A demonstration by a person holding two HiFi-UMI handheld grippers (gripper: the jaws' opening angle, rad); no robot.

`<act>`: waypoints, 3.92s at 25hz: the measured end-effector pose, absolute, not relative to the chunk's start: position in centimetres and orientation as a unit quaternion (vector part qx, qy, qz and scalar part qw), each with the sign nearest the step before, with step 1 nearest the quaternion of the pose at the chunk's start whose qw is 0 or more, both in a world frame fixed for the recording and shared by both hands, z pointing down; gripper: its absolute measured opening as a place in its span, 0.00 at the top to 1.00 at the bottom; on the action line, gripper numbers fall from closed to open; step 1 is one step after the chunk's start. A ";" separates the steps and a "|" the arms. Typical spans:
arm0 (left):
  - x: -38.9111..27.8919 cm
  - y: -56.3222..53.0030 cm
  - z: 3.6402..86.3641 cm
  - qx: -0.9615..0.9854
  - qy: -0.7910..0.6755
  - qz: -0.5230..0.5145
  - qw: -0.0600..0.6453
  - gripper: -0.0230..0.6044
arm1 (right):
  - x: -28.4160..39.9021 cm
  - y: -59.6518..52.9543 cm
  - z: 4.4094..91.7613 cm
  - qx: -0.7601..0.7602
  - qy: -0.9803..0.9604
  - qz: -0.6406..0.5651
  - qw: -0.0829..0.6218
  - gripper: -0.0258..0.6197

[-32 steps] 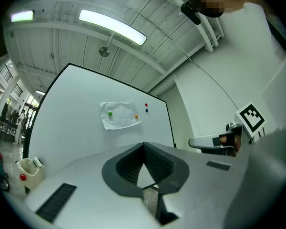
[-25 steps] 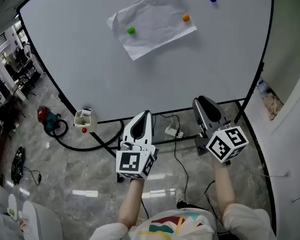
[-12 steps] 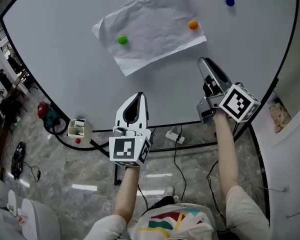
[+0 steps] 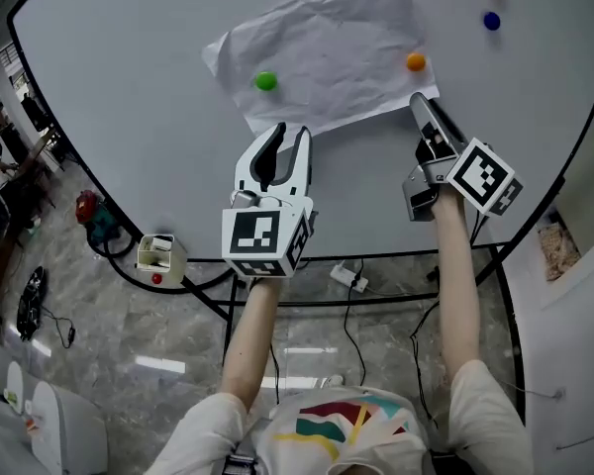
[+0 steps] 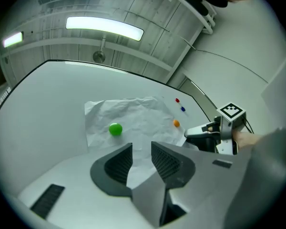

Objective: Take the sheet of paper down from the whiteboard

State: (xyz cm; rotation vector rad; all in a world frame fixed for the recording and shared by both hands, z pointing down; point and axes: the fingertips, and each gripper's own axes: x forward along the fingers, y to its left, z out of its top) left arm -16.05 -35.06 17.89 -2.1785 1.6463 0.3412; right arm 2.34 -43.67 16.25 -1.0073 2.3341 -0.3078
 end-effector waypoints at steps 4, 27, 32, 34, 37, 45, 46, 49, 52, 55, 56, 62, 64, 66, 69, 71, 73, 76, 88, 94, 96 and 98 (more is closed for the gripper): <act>-18.1 -36.9 15.2 -0.754 0.614 0.120 0.201 0.66 | 2.3 -43.4 16.4 -0.409 0.869 -0.075 0.271 0.94; -20.9 -38.8 12.5 -0.724 0.650 0.044 0.227 0.70 | 2.2 -42.6 16.2 -0.436 0.867 -0.027 0.240 0.94; -24.0 -38.2 13.3 -0.713 0.669 0.054 0.204 0.70 | 2.0 -42.5 16.0 -0.436 0.867 -0.026 0.240 0.94; -25.7 -37.9 13.9 -0.704 0.681 0.057 0.193 0.70 | 1.9 -42.6 16.1 -0.435 0.867 -0.027 0.241 0.94; -27.9 -37.5 14.7 -0.694 0.695 0.062 0.178 0.70 | 2.0 -42.5 16.1 -0.437 0.867 -0.025 0.238 0.94; -29.3 -37.4 15.6 -0.689 0.698 0.075 0.178 0.70 | 1.9 -42.6 16.2 -0.442 0.863 -0.026 0.243 0.94; -29.4 -37.4 15.7 -0.688 0.699 0.080 0.178 0.70 | 1.8 -42.6 16.3 -0.443 0.863 -0.025 0.242 0.94; -29.7 -37.1 15.7 -0.684 0.702 0.095 0.173 0.69 | 1.8 -42.6 16.4 -0.445 0.862 -0.024 0.241 0.94; -30.1 -35.3 15.6 -0.668 0.712 0.123 0.177 0.67 | 1.9 -42.5 16.3 -0.445 0.863 -0.021 0.239 0.94; -28.8 -32.2 14.9 -0.658 0.709 0.143 0.208 0.67 | 1.6 -42.1 15.8 -0.434 0.869 -0.011 0.236 0.94; -27.3 -31.3 14.4 -0.666 0.698 0.143 0.223 0.67 | 1.6 -42.0 15.8 -0.433 0.870 -0.008 0.235 0.94; -13.5 -32.2 11.6 -0.784 0.557 0.068 0.266 0.67 | 2.1 -41.3 15.2 -0.433 0.871 -0.003 0.233 0.94; -9.1 -33.2 11.2 -0.809 0.518 0.041 0.274 0.67 | 2.2 -41.1 15.3 -0.432 0.872 -0.003 0.231 0.94; -5.6 -34.4 10.7 -0.814 0.502 0.016 0.292 0.67 | 2.2 -41.0 15.5 -0.432 0.873 -0.004 0.227 0.94; -1.5 -36.4 10.3 -0.822 0.486 -0.014 0.297 0.67 | 2.6 -40.9 15.6 -0.434 0.874 -0.005 0.218 0.94; 0.5 -37.7 10.3 -0.823 0.485 -0.029 0.294 0.67 | 3.2 -41.1 15.5 -0.436 0.874 -0.005 0.213 0.94; 1.6 -38.7 10.3 -0.818 0.492 -0.040 0.295 0.67 | 3.5 -41.2 15.4 -0.438 0.875 -0.004 0.205 0.94; 2.4 -39.7 10.1 -0.814 0.501 -0.039 0.292 0.67 | 4.0 -41.4 15.2 -0.441 0.877 0.005 0.189 0.94; 2.1 -42.0 10.5 -0.767 0.555 -0.065 0.317 0.70 | 3.9 -41.1 15.2 -0.435 0.887 0.033 0.153 0.94; 1.8 -41.7 9.6 -0.769 0.558 -0.041 0.310 0.71 | 3.7 -40.7 15.9 -0.438 0.888 0.054 0.129 0.94; 1.5 -41.6 8.6 -0.767 0.561 -0.033 0.309 0.71 | 3.7 -40.5 16.5 -0.441 0.888 0.065 0.113 0.94; 1.1 -41.6 7.5 -0.765 0.565 -0.025 0.308 0.72 | 3.6 -40.3 17.0 -0.441 0.889 0.070 0.100 0.94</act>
